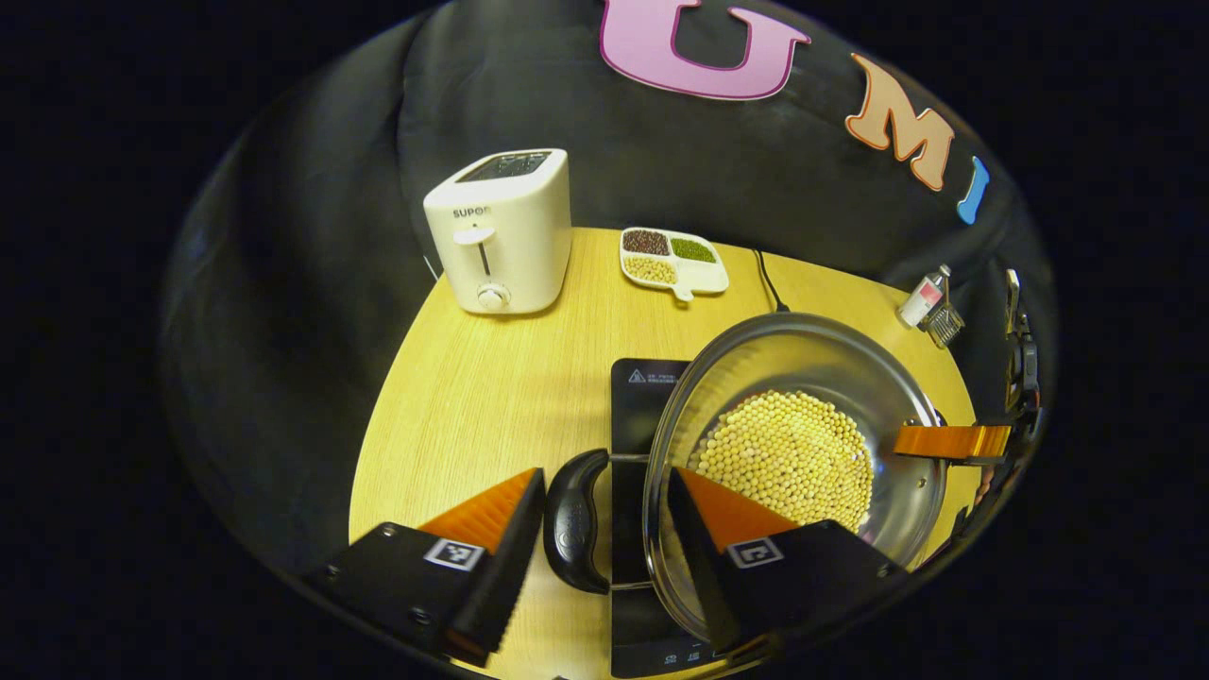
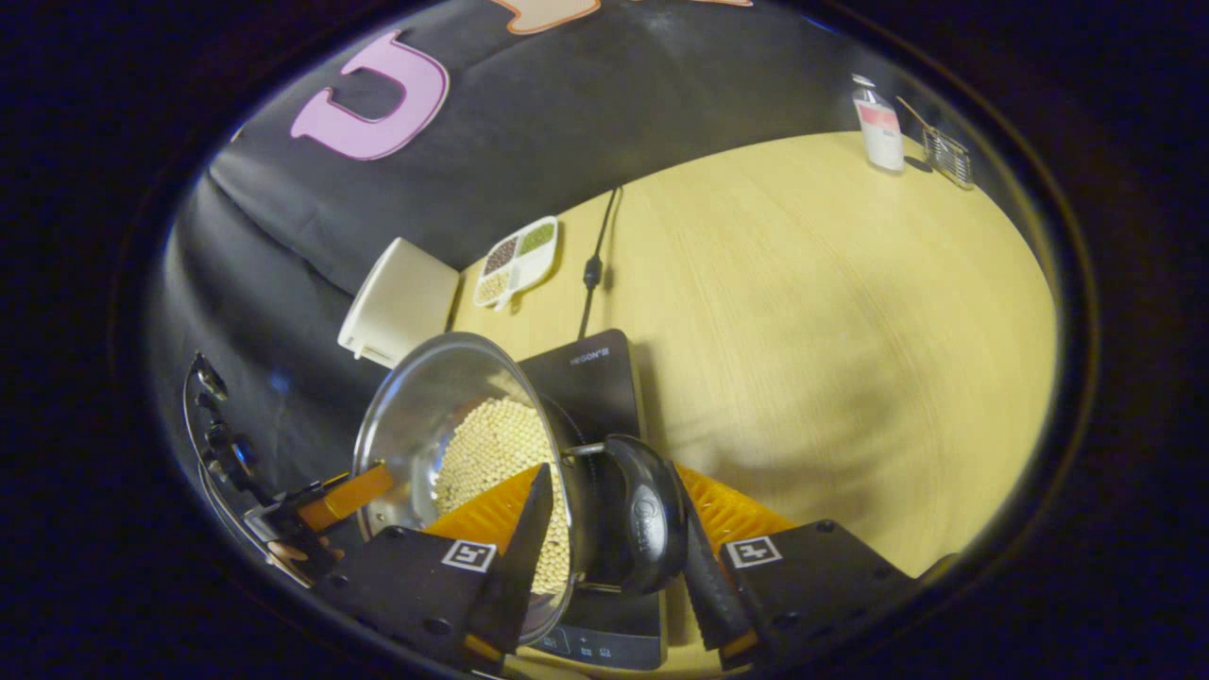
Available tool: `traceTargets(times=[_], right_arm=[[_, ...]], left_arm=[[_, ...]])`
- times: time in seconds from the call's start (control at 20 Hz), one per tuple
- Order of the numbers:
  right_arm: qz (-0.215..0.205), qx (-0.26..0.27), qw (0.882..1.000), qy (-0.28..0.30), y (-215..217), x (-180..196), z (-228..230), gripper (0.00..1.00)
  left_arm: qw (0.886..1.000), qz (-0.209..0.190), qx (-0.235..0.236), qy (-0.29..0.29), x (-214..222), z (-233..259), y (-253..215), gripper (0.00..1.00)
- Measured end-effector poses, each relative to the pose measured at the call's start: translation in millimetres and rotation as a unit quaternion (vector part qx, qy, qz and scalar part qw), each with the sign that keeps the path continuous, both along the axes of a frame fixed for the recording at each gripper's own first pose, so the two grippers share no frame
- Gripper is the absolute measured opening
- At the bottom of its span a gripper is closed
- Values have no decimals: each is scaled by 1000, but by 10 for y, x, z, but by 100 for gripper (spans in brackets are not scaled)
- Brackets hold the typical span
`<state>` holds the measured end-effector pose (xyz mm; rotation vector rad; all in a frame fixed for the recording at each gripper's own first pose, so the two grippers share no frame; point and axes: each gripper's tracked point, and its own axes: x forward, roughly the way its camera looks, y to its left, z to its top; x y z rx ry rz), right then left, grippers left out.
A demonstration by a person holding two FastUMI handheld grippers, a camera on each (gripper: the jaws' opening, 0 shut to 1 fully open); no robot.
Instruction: First push the handle of the pot to place it horizontally, then grasp the pot with both hands and set it on the induction cooktop.
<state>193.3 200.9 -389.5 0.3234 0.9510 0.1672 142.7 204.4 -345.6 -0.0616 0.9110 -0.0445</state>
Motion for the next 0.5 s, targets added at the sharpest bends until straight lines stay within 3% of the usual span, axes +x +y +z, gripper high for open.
traceTargets(times=[0.1, 0.15, 0.2, 0.35, 0.4, 0.5], right_arm=[[-7, -5, 1000, -25, -97, 39, 129, 100], [-13, -5, 999, -41, -152, 77, 183, 100], [-22, -3, 998, -57, -195, 113, 256, 92], [-48, 0, 992, -117, -385, 212, 570, 100], [-56, -3, 989, -135, -486, 206, 697, 92], [-68, -13, 983, -169, -708, 148, 946, 91]], left_arm=[[1000, -6, 8, -17, 11, 100, -17, 99], [999, -4, 12, -29, 53, 140, -12, 98], [999, -1, 16, -42, 78, 199, -10, 98], [996, 19, 25, -79, 88, 398, 5, 97], [995, 24, 22, -90, 74, 470, -23, 99], [993, 42, 18, -112, 42, 609, -74, 97]])
